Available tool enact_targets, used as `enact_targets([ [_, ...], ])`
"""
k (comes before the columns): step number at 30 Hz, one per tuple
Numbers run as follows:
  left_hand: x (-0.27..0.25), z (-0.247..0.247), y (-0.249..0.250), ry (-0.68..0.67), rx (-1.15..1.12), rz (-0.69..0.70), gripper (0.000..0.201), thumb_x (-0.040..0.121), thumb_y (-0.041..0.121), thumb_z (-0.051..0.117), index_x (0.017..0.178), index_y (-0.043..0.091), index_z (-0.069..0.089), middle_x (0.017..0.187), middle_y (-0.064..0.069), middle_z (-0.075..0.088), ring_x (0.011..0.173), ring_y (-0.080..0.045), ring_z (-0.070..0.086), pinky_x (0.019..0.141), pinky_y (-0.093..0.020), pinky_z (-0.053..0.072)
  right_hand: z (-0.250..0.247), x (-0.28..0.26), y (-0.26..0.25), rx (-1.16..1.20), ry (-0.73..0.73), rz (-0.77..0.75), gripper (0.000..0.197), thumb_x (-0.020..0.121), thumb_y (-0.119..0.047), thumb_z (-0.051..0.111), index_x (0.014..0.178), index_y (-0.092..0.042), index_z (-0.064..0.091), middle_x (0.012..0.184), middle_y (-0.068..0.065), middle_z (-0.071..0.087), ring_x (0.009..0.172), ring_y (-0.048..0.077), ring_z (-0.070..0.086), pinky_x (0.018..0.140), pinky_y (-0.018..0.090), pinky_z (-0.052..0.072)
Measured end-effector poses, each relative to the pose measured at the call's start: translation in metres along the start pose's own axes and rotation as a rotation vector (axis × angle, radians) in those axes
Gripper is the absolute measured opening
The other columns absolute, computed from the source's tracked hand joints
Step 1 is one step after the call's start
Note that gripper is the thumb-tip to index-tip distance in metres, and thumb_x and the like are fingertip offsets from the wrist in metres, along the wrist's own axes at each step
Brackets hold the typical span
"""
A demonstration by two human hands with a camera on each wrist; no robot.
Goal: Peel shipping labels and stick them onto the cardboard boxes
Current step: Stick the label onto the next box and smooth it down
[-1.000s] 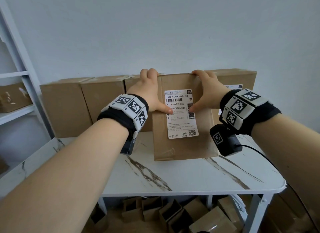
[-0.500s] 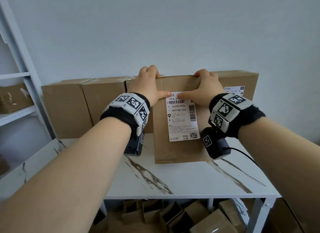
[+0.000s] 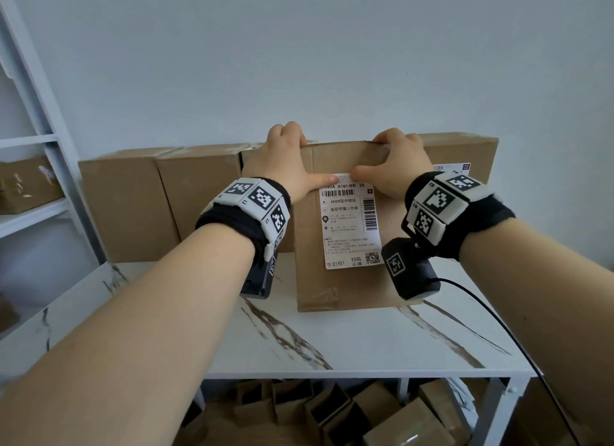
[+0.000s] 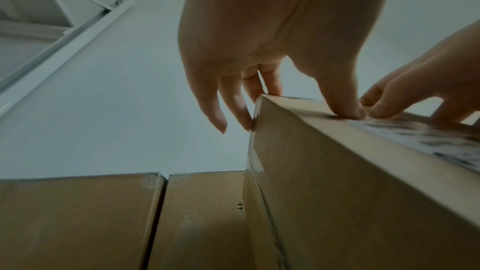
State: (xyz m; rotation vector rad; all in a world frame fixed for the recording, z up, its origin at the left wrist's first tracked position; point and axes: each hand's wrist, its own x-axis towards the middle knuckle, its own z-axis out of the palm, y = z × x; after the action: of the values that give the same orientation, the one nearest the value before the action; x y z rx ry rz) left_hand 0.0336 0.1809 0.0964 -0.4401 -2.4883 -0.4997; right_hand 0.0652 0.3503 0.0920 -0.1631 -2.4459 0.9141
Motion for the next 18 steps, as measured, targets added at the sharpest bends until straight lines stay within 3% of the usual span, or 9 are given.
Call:
enact_targets([
  [3,-0.001,0.001,0.006,0.013,0.007,-0.019,0.071,0.066,0.063,0.07,0.112,0.017,0.043,0.117,0.0,0.044,0.09,-0.017,0.052,0.069,-0.03,0.041,0.002,-0.002,0.003,-0.02,0.006,-0.021,0.078,0.07,-0.044,0.076,0.134,-0.02,0.039,0.134,0.006,0.034,0.089,0.013,0.045,0.08,0.024,0.039],
  [11,0.0,0.0,-0.003,-0.004,-0.043,0.04,0.06,0.074,0.052,0.07,0.116,0.018,0.045,0.122,0.001,0.045,0.098,-0.018,0.053,0.074,-0.03,0.041,-0.01,-0.002,0.006,-0.057,-0.036,-0.063,0.063,0.08,-0.026,0.071,0.136,-0.022,0.042,0.138,0.01,0.037,0.116,0.025,0.051,0.087,0.023,0.035],
  [15,-0.009,0.002,-0.002,-0.036,0.064,0.044,0.086,0.061,0.064,0.073,0.123,0.018,0.037,0.126,0.0,0.039,0.102,-0.02,0.054,0.073,-0.032,0.044,-0.01,-0.007,0.009,-0.107,-0.097,-0.095,0.088,0.068,-0.029,0.082,0.141,-0.022,0.033,0.142,0.01,0.03,0.12,0.024,0.047,0.095,0.024,0.036],
  [18,-0.013,0.002,0.003,-0.116,0.176,0.041,0.106,0.05,0.069,0.075,0.128,0.015,0.03,0.131,-0.003,0.032,0.11,-0.024,0.05,0.078,-0.036,0.046,-0.008,-0.01,0.011,-0.169,-0.143,-0.112,0.113,0.056,-0.031,0.088,0.146,-0.022,0.021,0.146,0.006,0.023,0.126,0.022,0.04,0.099,0.031,0.039],
])
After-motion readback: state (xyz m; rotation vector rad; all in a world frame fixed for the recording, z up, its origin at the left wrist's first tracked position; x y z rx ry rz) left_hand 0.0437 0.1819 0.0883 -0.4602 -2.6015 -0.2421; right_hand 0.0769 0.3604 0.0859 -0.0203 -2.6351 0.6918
